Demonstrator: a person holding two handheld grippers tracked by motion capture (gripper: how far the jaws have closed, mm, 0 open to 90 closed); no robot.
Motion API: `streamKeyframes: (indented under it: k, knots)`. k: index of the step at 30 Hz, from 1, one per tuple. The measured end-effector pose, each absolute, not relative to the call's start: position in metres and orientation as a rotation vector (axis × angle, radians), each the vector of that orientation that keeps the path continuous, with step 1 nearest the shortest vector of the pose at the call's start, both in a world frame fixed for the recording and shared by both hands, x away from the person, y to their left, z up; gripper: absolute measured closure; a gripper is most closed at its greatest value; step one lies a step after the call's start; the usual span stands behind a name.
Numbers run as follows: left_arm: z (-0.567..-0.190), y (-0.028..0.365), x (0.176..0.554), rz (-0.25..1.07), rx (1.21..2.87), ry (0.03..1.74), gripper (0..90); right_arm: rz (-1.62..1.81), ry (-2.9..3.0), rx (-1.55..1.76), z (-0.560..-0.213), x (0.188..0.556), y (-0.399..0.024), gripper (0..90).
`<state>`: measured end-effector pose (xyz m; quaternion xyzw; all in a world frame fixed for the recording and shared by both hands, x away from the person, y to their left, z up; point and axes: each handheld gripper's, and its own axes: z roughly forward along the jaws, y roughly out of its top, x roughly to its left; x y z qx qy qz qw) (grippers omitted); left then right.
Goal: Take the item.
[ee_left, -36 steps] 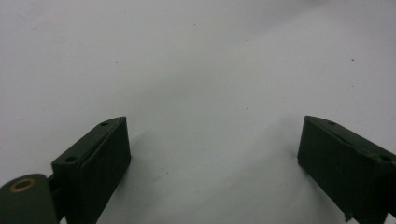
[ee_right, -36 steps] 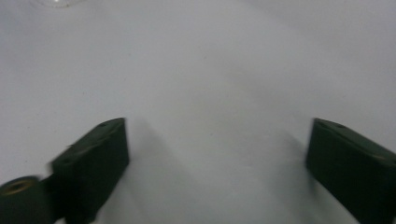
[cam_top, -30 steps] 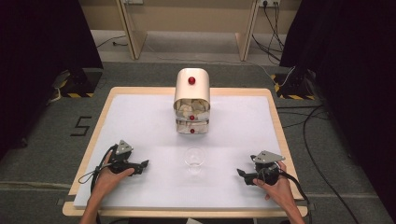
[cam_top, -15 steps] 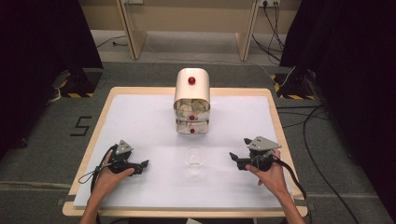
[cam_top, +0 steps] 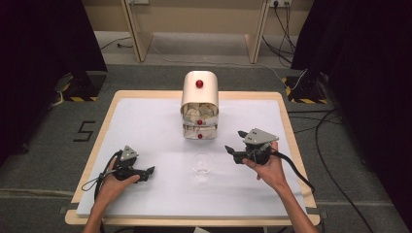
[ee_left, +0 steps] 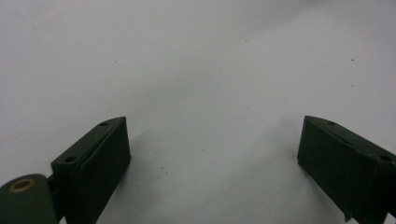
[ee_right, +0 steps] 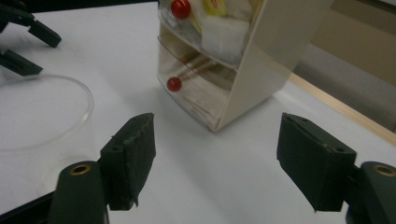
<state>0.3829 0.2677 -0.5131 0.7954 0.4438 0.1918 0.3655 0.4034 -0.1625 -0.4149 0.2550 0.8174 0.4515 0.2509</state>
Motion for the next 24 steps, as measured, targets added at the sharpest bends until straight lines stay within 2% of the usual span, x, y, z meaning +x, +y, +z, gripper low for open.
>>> streamKeyframes:
  k: [18, 24]
  knots:
    - [-0.513, 0.268, 0.383, 0.489, 2.044, 1.141, 8.4, 1.293, 2.189, 0.58, -0.389, 0.423, -0.119, 41.1]
    - [-0.513, 0.268, 0.383, 0.487, 2.045, 1.14, 8.4, 1.301, 2.17, 0.539, -0.385, 0.43, -0.106, 41.2]
